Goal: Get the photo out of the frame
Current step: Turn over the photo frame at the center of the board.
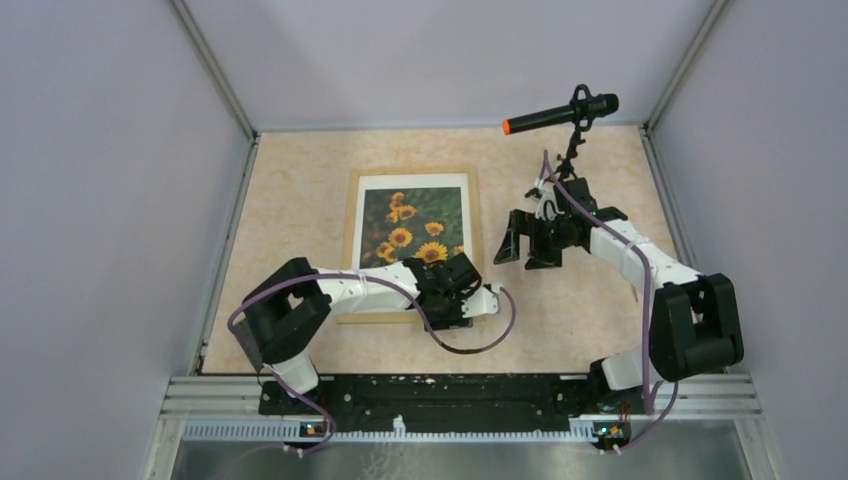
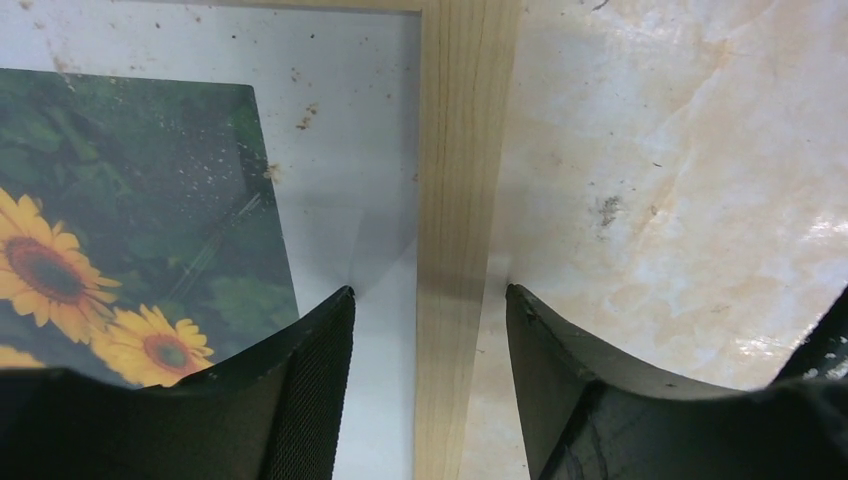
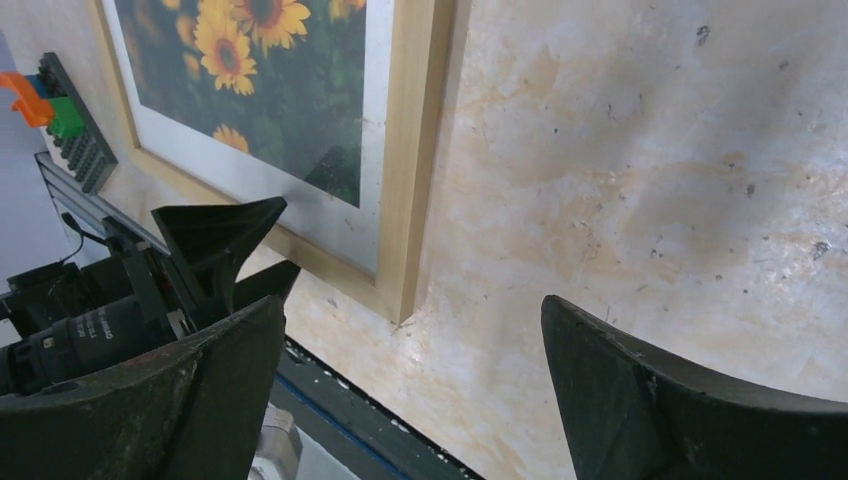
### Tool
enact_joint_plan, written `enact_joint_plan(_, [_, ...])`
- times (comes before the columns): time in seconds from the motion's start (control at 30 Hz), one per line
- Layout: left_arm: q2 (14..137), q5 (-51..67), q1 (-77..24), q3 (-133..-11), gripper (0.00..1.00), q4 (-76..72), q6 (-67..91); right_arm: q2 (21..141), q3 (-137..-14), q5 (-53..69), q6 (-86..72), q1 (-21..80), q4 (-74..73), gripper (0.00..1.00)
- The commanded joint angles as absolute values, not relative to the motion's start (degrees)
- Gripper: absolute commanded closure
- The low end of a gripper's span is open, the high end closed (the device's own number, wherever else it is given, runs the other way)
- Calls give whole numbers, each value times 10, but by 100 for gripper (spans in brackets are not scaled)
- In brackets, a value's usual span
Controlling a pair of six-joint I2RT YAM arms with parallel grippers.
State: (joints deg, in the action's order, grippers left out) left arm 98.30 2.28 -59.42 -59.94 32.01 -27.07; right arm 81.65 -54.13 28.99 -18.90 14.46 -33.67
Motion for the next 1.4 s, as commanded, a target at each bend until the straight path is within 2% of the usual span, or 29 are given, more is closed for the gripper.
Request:
enact_joint_plan(0.0, [1029, -18, -609, -569, 40, 293, -254, 827, -539, 315, -205, 140, -300, 4])
enact_joint_plan(0.17, [1044, -44, -631, -563, 55, 294, -247, 826, -524, 319, -206, 140, -284, 4])
enact_joint_plan(0.27, [1029, -25, -632, -575, 73, 301, -239, 828, -517, 333, -207, 140, -272, 4])
enact_joint_plan(0.37, [992, 11, -631, -588, 87, 307, -234, 835, -510, 378, -196, 140, -261, 4])
enact_joint_plan(0.5, [966, 38, -631, -614, 100, 330, -226, 849, -511, 407, -177, 140, -259, 1])
enact_joint_plan(1.0, [908, 51, -630, -674, 100, 391, -233, 940, -498, 563, -178, 140, -197, 1])
enact_joint_plan(1.27, [890, 66, -631, -676, 100, 391, -236, 999, -463, 676, -347, 144, -17, 7])
enact_joint_plan(1.37, [879, 81, -631, -671, 100, 386, -238, 1007, -442, 695, -412, 153, 67, 13])
